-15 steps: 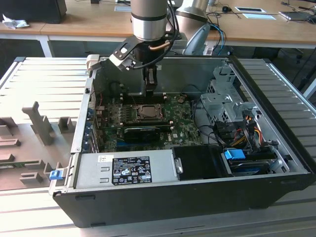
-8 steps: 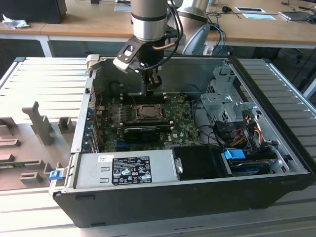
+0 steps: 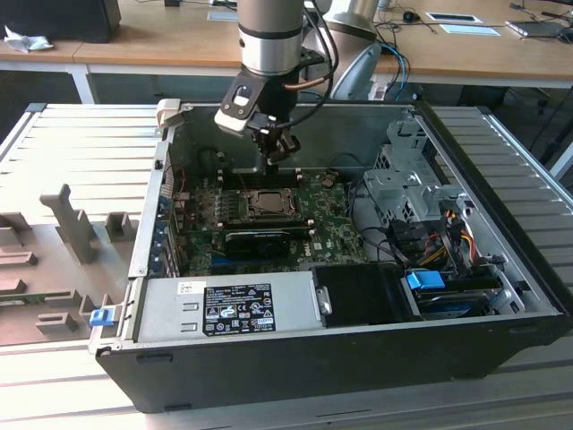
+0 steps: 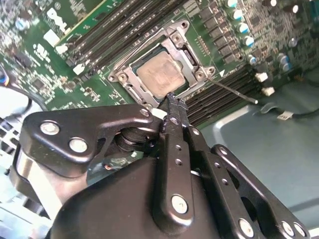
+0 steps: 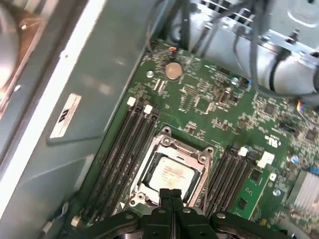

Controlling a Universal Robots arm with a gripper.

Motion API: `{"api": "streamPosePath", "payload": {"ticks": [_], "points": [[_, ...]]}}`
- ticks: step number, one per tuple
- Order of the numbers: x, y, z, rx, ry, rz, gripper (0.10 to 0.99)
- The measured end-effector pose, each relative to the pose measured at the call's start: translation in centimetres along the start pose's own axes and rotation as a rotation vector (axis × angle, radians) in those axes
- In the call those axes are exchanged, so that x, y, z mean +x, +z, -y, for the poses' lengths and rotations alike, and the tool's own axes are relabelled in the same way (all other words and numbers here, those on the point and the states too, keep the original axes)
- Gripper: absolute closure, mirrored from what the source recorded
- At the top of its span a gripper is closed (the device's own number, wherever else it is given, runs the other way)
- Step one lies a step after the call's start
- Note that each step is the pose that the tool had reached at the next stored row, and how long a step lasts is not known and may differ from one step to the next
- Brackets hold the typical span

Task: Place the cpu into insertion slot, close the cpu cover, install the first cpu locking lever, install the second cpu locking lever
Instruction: 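Install the first cpu locking lever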

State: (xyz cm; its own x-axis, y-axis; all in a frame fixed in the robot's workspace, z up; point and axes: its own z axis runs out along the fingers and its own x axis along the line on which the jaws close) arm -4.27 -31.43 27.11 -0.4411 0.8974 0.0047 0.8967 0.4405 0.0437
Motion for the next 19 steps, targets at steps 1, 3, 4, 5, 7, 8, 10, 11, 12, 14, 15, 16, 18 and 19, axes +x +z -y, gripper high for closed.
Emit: {"api": "streamPosePath", "payload": {"ticks": [1,3,4,5,7,8,10,11,12,14,15,16,18,19], "points": [[0.0,0.0,0.0,0.0,-0.019,-0.0006,0.98],[0.0,0.02,0.0,0.001,-0.065,-0.0022,0.98],[0.0,0.03,0.0,0.001,-0.083,-0.0029,0.98],[0.0,0.04,0.01,0.001,-0.117,-0.0042,0.98],[0.0,0.08,0.01,0.001,-0.156,-0.0058,0.98],[0.0,0.09,0.0,0.001,-0.187,-0.007,0.98],[0.0,0.09,0.0,0.001,-0.229,-0.0088,0.98],[0.0,0.09,0.0,0.002,-0.247,-0.0096,0.98],[0.0,0.09,0.0,0.002,-0.264,-0.0103,0.98],[0.0,0.09,0.0,0.002,-0.299,-0.0118,0.98],[0.0,0.09,0.0,0.002,-0.322,-0.0128,0.98],[0.0,0.09,0.01,0.002,-0.345,-0.0139,0.98],[0.0,0.1,0.0,0.002,-0.372,-0.0151,0.98],[0.0,0.1,0.0,0.002,-0.392,-0.0159,0.98]]}}
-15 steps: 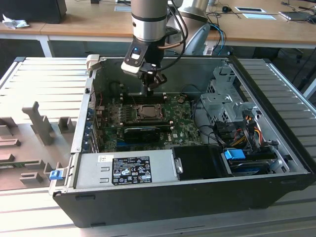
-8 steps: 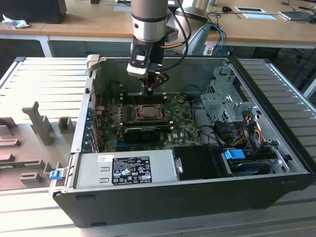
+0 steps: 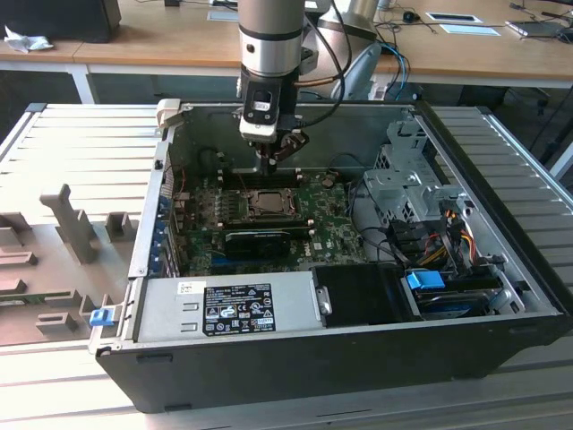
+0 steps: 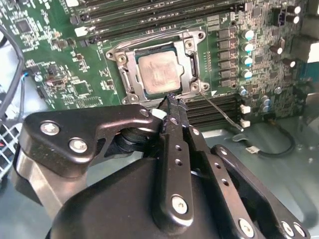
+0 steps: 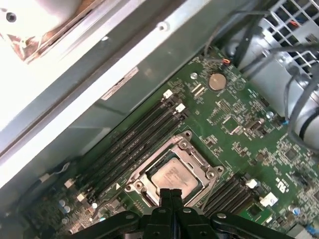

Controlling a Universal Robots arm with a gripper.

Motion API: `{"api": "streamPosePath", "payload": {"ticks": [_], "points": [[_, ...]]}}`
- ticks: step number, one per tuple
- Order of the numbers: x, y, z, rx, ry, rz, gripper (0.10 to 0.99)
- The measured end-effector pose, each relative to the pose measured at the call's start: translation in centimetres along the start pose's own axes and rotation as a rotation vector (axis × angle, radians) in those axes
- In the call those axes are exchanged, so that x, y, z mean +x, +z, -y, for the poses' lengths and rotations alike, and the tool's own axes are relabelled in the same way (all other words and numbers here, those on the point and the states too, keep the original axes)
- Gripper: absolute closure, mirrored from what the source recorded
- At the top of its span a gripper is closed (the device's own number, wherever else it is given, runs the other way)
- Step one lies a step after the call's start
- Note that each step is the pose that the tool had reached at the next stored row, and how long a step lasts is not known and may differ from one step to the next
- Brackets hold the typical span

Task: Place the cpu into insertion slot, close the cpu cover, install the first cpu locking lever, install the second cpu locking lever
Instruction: 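Install the first cpu locking lever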

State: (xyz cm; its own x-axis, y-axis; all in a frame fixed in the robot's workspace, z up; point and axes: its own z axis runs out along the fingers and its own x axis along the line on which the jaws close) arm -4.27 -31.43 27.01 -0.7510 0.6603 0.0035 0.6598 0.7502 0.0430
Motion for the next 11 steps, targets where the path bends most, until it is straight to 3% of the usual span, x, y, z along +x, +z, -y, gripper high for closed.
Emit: {"api": "streamPosePath", "payload": {"ticks": [11], "points": [[0.0,0.08,0.01,0.001,-0.214,-0.0092,0.98]]}}
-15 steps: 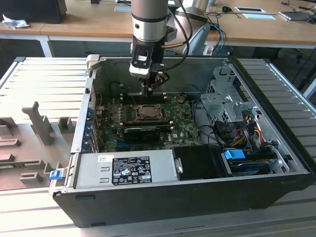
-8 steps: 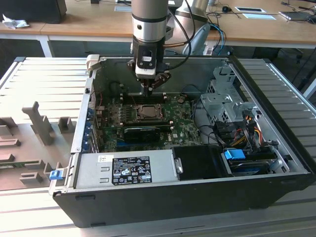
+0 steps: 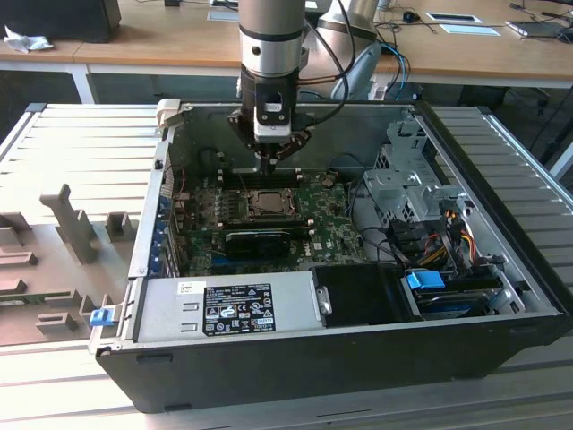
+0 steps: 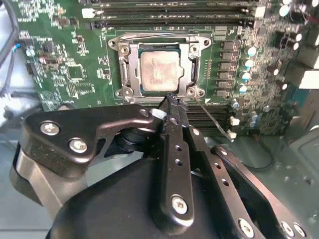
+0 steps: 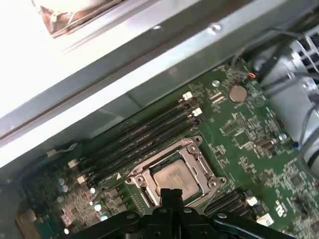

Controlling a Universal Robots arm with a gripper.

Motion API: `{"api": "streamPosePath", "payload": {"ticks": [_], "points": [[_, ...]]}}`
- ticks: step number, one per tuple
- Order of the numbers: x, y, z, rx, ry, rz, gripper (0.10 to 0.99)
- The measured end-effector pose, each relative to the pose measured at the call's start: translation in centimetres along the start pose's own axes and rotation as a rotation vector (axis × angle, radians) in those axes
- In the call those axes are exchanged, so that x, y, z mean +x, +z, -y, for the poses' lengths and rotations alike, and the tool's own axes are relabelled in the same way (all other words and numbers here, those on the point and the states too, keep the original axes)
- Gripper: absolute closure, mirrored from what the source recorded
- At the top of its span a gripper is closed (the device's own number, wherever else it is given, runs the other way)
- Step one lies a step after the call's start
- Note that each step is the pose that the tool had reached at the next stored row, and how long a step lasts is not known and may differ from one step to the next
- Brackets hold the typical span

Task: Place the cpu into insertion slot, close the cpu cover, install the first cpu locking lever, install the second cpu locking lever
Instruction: 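Install the first cpu locking lever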

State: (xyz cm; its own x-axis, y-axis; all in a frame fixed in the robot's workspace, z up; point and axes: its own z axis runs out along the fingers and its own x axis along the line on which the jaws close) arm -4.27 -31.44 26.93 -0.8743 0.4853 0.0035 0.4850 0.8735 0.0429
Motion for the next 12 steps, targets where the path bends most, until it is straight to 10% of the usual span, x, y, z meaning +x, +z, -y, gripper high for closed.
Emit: {"api": "streamPosePath", "payload": {"ticks": [12], "points": [[0.75,0.4,0.44,0.002,-0.236,-0.0097,0.98]]}}
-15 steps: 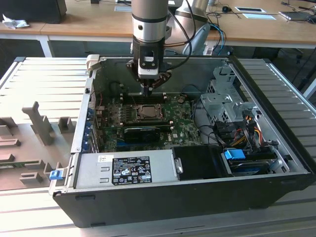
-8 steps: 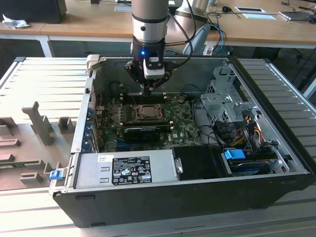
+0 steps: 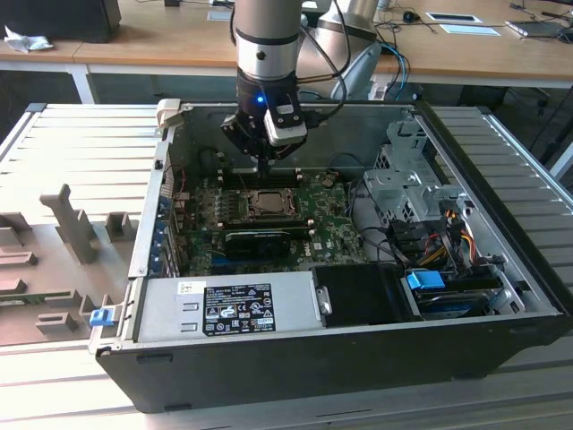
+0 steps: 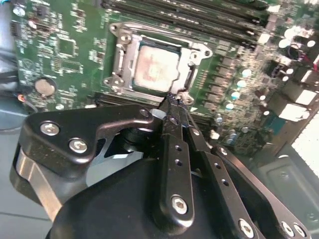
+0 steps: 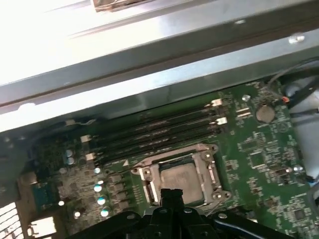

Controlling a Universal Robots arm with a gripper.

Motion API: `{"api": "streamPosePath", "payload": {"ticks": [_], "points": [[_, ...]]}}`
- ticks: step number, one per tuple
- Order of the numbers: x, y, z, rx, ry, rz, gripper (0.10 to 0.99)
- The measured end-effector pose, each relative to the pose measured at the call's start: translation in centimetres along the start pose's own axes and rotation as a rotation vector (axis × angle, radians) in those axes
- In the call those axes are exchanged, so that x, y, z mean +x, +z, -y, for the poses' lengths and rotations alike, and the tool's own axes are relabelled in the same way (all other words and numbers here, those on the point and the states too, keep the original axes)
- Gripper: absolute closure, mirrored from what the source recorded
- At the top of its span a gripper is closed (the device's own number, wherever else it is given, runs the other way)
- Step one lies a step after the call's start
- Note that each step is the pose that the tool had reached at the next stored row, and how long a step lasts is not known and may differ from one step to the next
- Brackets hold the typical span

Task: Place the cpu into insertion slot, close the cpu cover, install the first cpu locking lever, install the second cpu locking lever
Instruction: 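Install the first cpu locking lever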

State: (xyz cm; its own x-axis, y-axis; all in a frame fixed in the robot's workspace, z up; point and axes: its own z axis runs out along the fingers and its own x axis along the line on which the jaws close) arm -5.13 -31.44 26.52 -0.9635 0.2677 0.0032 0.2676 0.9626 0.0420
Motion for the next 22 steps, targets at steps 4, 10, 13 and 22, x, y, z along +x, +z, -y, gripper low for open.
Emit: {"api": "streamPosePath", "payload": {"ticks": [4,10,13,22], "points": [[1.68,0.06,0.46,0.0,-0.015,-0.0006,0.98],[1.93,0.23,0.55,0.0,-0.123,-0.0051,0.98],[3.24,0.26,0.91,0.0,-0.124,-0.004,0.98],[5.56,0.36,0.99,-0.001,-0.129,-0.0023,0.98]]}}
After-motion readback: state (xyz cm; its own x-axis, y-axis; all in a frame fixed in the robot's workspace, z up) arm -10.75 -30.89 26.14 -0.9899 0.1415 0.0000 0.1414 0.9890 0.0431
